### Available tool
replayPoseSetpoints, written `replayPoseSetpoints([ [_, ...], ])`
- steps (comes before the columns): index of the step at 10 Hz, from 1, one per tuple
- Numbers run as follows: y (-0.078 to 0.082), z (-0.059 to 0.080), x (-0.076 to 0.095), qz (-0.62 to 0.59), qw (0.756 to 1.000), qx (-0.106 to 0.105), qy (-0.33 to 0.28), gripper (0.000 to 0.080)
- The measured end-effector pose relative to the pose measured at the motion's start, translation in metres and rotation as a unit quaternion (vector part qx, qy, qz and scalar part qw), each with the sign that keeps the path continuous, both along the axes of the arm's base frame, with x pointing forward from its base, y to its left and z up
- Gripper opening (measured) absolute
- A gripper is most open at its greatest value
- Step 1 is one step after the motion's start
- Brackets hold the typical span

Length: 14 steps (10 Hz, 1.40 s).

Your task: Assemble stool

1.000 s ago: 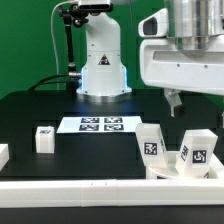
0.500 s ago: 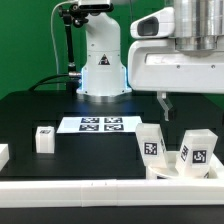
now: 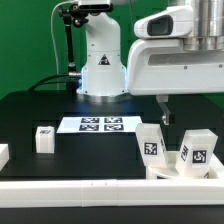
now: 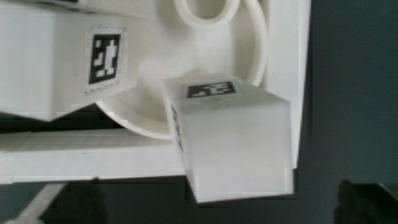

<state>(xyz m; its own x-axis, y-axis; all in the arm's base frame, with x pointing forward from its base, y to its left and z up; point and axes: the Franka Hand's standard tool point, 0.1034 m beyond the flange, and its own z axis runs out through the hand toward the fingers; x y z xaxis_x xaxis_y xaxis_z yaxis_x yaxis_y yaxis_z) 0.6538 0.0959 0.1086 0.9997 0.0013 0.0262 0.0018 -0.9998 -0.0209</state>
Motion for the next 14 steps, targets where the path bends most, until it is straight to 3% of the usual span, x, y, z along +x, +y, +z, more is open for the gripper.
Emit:
replayPoseSetpoints([
  [2,0.0012,-0.0003,-0.0007,0.100,0.995,-0.016,0.000,0.0649],
  [4,0.0033,-0.0016,-0.0013,0.227,0.973,-0.035,0.003,0.0649],
  [8,-0.0051,-0.0020,-0.0005,0.343,0.938,-0.045,0.007,0.0649],
  [10,-0.0002,-0.0035,-0.0018,0.467,0.882,-0.060,0.014,0.0649],
  [14,-0.0050,-0.0046,-0.0013,0.557,0.827,-0.070,0.022,0.0649],
])
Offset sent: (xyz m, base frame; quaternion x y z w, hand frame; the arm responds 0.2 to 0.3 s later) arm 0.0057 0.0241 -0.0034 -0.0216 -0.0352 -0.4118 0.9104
